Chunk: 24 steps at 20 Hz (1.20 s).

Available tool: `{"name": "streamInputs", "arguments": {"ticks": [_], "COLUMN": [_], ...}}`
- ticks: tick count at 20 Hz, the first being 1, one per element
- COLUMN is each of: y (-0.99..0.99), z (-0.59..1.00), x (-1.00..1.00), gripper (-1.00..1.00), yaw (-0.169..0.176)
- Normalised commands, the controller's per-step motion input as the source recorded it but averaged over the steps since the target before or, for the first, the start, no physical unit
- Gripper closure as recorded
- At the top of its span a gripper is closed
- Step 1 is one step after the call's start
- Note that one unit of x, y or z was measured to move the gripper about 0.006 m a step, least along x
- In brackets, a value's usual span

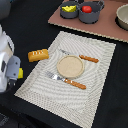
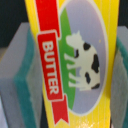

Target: Interact with the objects in diverse but meaningful ways.

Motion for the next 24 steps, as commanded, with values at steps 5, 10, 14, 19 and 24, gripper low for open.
{"name": "streamInputs", "arguments": {"ticks": [5,10,14,19,24], "y": [0.48,0.45,0.4,0.37,0.42], "z": [0.95,0.79,0.54,0.4,0.2], "x": [0.74,0.73,0.71,0.72,0.66], "gripper": [1.0,1.0,1.0,1.0,1.0], "yaw": [0.011,0.0,0.0,0.0,0.0]}}
